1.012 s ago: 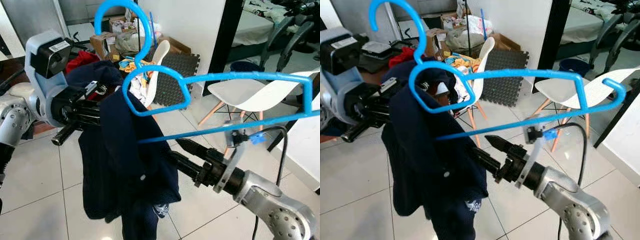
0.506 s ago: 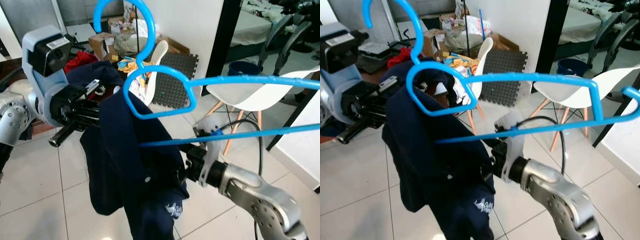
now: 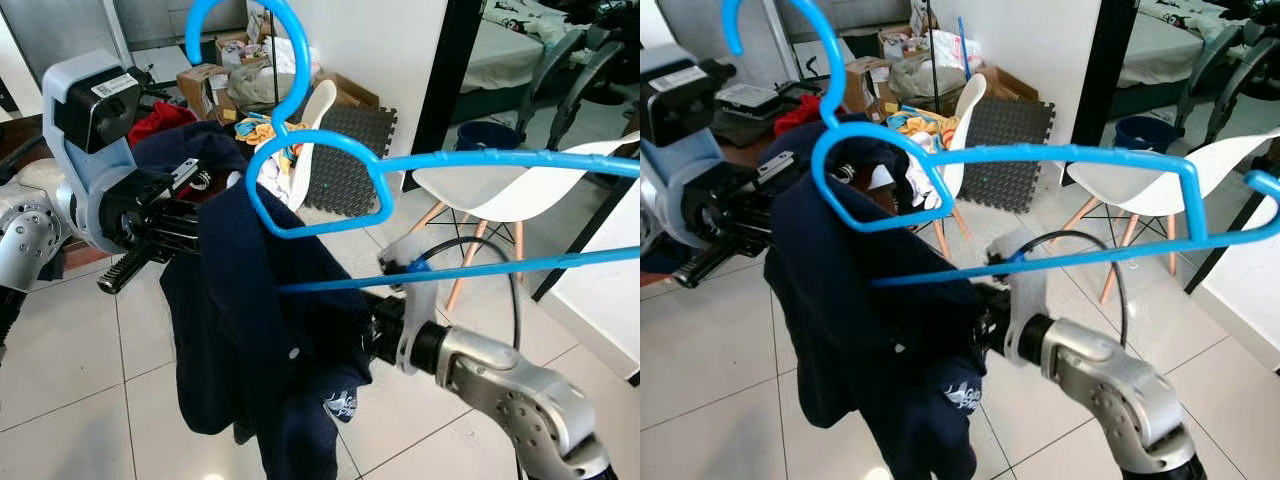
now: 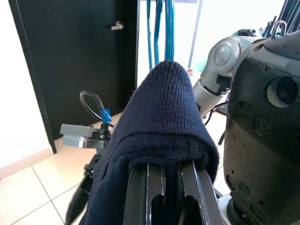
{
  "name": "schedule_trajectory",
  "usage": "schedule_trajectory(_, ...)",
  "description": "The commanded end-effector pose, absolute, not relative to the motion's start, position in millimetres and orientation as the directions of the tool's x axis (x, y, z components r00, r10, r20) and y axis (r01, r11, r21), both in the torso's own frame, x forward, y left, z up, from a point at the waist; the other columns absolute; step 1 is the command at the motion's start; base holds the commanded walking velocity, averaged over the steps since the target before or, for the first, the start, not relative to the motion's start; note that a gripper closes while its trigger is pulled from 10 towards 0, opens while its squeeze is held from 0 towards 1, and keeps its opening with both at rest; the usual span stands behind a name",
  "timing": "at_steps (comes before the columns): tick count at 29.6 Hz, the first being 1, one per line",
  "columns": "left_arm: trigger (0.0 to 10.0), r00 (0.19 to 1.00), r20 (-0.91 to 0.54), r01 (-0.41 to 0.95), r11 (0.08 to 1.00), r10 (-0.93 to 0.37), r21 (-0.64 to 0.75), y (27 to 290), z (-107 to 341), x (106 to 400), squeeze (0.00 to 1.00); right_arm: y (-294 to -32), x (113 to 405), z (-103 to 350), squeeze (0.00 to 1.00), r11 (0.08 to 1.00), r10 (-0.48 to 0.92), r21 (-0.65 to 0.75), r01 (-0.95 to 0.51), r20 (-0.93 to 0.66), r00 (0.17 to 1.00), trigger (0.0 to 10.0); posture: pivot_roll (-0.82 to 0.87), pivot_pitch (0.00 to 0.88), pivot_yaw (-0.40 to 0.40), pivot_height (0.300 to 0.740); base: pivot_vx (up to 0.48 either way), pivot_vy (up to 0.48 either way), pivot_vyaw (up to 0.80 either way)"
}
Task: Hang hanger
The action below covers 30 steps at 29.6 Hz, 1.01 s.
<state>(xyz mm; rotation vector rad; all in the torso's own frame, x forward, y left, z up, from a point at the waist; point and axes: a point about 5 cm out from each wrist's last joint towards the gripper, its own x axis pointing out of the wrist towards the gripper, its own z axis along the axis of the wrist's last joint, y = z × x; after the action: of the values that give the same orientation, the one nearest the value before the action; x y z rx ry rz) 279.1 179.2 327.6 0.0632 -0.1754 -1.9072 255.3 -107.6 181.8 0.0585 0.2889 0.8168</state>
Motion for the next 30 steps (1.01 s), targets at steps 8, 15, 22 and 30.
schedule_trajectory(8, 10.0, -0.338, 0.045, 0.927, -0.324, -0.94, 0.191, 184, 336, 278, 0.0, -112, 256, 180, 0.0, 0.704, 0.708, 0.181, -0.687, -0.25, 0.66, 0.0, -0.02, 0.076, 0.036, 0.74, 0.0, 0.0, 0.0)
schedule_trajectory(15, 10.0, -0.317, 0.041, 0.933, -0.304, -0.948, 0.192, 187, 334, 279, 0.0, -132, 266, 188, 0.0, 0.754, 0.656, 0.205, -0.624, -0.205, 0.726, 0.0, -0.02, 0.076, 0.035, 0.74, 0.0, 0.0, 0.0)
schedule_trajectory(22, 10.0, -0.266, 0.037, 0.949, -0.255, -0.963, 0.183, 197, 329, 282, 0.0, -172, 279, 207, 0.0, 0.804, 0.555, 0.304, -0.511, -0.075, 0.828, 0.0, -0.01, 0.076, 0.033, 0.74, 0.0, 0.0, 0.0)
schedule_trajectory(30, 10.0, -0.21, 0.026, 0.964, -0.203, -0.977, 0.172, 207, 322, 285, 0.0, -208, 280, 225, 0.0, 0.821, 0.476, 0.349, -0.452, 0.018, 0.879, 0.0, -0.01, 0.075, 0.032, 0.74, 0.0, 0.0, 0.0)
